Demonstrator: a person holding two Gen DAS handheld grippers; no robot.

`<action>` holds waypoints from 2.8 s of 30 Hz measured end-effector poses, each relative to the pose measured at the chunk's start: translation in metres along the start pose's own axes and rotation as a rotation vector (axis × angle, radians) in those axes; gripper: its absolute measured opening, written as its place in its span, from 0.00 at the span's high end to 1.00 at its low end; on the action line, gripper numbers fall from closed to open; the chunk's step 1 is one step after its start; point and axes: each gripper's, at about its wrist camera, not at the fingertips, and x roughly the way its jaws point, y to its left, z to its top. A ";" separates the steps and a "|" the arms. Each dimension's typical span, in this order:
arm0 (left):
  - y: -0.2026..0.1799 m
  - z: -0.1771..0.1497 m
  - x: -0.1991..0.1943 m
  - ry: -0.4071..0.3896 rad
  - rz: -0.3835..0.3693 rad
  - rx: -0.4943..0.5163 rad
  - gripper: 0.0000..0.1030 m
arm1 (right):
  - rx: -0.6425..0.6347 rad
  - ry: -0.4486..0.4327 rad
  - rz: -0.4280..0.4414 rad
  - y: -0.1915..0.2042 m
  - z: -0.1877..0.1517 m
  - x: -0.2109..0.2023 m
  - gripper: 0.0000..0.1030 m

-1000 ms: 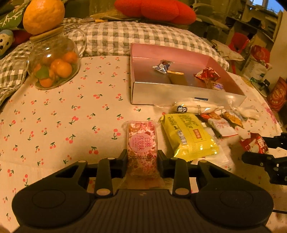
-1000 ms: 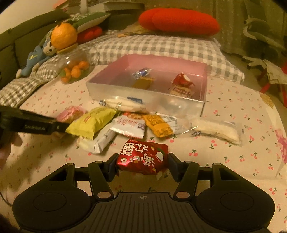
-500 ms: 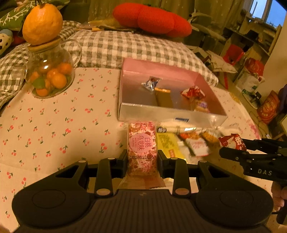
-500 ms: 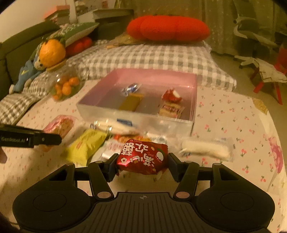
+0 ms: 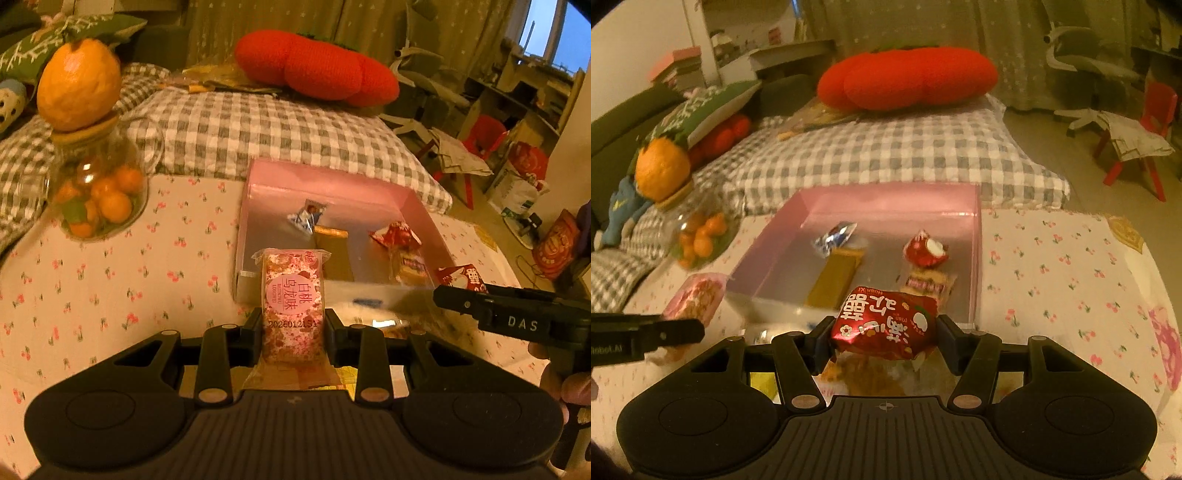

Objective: Organize snacks
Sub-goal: 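Carry both packets over the pink box and open both tools to drop them, then withdraw both tools from the box toward the remaining snacks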

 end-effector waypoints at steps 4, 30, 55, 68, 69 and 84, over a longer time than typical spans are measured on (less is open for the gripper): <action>-0.002 0.015 0.009 -0.017 0.023 0.012 0.71 | 0.051 -0.020 0.011 -0.008 0.010 0.011 0.44; -0.026 0.039 0.082 0.038 0.186 0.156 0.71 | 0.128 0.030 0.038 -0.015 0.013 0.052 0.43; -0.032 0.041 0.072 -0.026 0.223 0.183 0.35 | 0.214 0.014 0.074 -0.026 0.019 0.037 0.19; -0.028 0.019 0.049 -0.006 0.182 0.207 0.15 | 0.161 0.016 0.046 -0.017 0.014 0.017 0.14; -0.027 0.016 0.047 -0.001 0.177 0.207 0.14 | 0.161 0.021 0.041 -0.017 0.013 0.016 0.14; -0.008 -0.031 0.023 0.104 0.153 0.164 0.01 | 0.084 0.093 -0.020 -0.004 -0.009 0.001 0.10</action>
